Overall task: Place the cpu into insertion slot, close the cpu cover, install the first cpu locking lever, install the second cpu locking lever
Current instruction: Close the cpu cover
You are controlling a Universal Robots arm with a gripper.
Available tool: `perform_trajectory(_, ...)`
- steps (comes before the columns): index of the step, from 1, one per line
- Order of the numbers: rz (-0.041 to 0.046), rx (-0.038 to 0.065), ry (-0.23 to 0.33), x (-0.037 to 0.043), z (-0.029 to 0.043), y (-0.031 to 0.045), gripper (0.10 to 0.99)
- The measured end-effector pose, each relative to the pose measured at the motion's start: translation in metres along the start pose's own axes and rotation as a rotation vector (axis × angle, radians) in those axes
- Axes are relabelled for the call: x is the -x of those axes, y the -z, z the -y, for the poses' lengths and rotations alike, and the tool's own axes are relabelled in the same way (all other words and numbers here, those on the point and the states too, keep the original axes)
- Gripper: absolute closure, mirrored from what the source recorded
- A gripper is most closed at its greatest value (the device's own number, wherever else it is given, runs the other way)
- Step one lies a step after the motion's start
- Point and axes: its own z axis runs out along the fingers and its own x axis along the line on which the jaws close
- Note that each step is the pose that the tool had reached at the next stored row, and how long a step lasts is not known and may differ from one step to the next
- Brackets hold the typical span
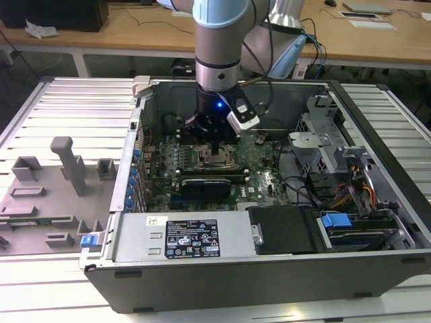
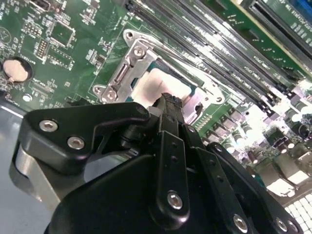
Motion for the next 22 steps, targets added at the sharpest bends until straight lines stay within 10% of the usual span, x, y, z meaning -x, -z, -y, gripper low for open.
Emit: perform_trajectory(22,0.0006,-0.002,-0.040,-0.0221,-0.0018,-0.0120,0.980)
